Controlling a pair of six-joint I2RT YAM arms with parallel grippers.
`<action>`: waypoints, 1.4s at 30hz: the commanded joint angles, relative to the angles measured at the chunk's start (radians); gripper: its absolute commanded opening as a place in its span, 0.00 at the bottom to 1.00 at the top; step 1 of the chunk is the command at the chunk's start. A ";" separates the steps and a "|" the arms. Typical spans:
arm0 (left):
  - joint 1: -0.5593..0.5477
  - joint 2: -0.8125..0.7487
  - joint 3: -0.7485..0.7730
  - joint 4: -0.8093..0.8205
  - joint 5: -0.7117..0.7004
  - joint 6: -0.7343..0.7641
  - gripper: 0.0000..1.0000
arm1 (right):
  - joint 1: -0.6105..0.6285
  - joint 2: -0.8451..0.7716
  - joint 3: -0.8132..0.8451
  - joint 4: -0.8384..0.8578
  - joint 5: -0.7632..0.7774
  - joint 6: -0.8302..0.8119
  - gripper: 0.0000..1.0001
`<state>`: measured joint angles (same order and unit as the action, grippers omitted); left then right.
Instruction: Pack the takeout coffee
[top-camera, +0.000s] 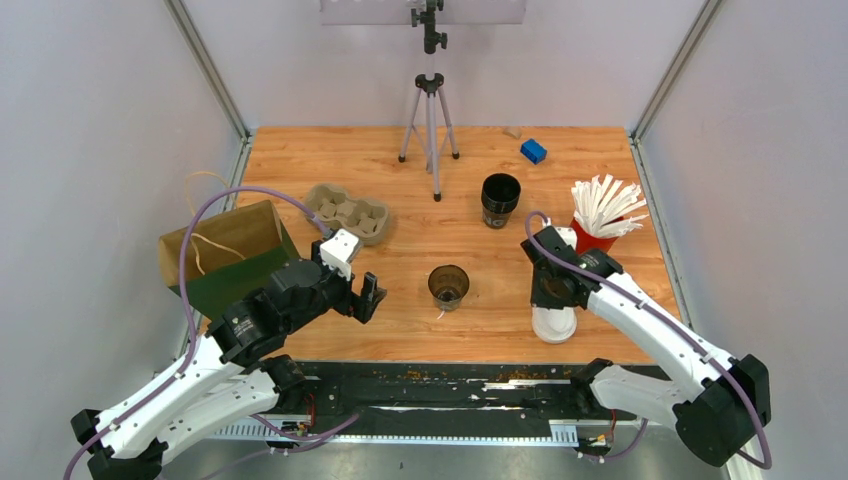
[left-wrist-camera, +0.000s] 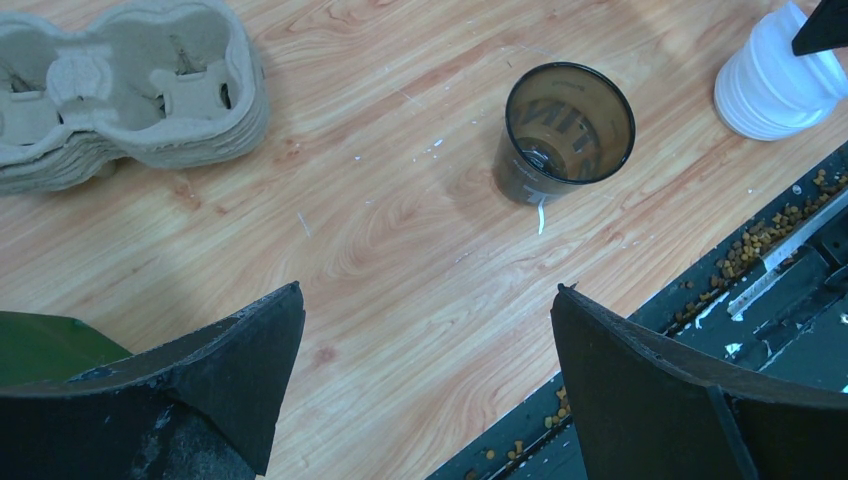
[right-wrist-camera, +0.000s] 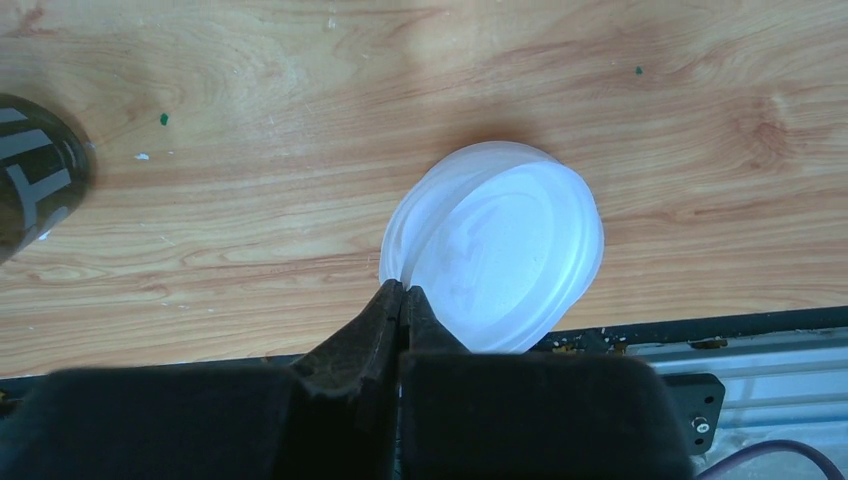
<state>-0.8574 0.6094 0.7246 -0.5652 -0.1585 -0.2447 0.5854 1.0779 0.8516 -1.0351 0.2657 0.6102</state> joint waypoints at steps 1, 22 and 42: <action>-0.003 -0.007 0.027 0.009 0.003 0.001 1.00 | -0.005 -0.033 0.094 -0.074 0.061 0.040 0.00; -0.002 -0.019 0.027 0.009 -0.007 0.009 1.00 | -0.006 -0.065 0.080 -0.079 0.051 0.092 0.00; -0.003 -0.076 -0.035 0.367 0.338 0.302 1.00 | -0.005 -0.181 0.277 0.216 -0.574 0.062 0.00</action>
<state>-0.8570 0.5011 0.7002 -0.3672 -0.0051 -0.0994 0.5835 0.9253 1.1370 -1.0317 -0.0742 0.6380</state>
